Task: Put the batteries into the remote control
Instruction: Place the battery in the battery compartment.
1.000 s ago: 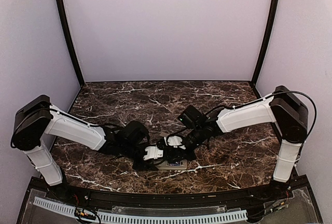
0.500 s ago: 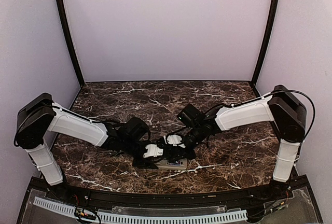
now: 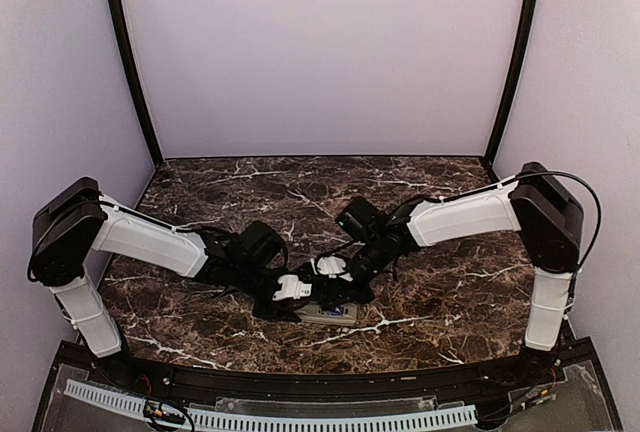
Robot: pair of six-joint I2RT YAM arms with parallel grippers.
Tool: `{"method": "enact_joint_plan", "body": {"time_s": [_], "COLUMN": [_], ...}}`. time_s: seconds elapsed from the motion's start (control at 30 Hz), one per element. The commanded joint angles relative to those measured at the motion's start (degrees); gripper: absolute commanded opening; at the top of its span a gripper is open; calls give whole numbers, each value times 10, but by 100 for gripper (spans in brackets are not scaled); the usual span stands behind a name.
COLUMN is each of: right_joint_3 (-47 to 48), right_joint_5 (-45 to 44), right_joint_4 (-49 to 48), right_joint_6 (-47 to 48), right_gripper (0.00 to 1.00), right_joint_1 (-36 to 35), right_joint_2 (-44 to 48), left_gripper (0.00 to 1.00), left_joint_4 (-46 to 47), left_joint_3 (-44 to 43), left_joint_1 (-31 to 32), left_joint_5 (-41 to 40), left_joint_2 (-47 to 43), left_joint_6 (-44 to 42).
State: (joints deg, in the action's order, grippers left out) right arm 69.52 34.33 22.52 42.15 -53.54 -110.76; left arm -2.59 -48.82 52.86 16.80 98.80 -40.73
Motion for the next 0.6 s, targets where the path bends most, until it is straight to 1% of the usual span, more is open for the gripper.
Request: {"method": "enact_joint_plan", "body": {"time_s": [0.0, 0.1, 0.17, 0.23, 0.3, 0.43, 0.57], "right_joint_3": [4, 10, 14, 18, 19, 13, 10], "right_joint_5": [-132, -132, -132, -134, -133, -124, -121], "right_joint_4": [17, 21, 27, 30, 30, 25, 23], "right_joint_6": [-26, -27, -28, -28, -29, -29, -31], "right_gripper": [0, 0, 0, 0, 0, 0, 0], "right_joint_1": [-12, -12, -12, -12, -12, -12, -12], "right_joint_2": [-46, -51, -56, -62, -62, -55, -53], "left_gripper": [31, 31, 35, 43, 50, 56, 59], "left_joint_4": [-10, 11, 18, 23, 32, 45, 32], "left_joint_3": [-23, -4, 1, 4, 7, 0, -13], "left_joint_1": [-3, -3, -4, -4, -4, -3, 5], "left_joint_5": [-57, -61, -58, -49, -44, -52, -82], "left_joint_2": [-16, -37, -43, -46, -44, -29, -7], "left_joint_6": [5, 9, 19, 25, 30, 25, 9]}}
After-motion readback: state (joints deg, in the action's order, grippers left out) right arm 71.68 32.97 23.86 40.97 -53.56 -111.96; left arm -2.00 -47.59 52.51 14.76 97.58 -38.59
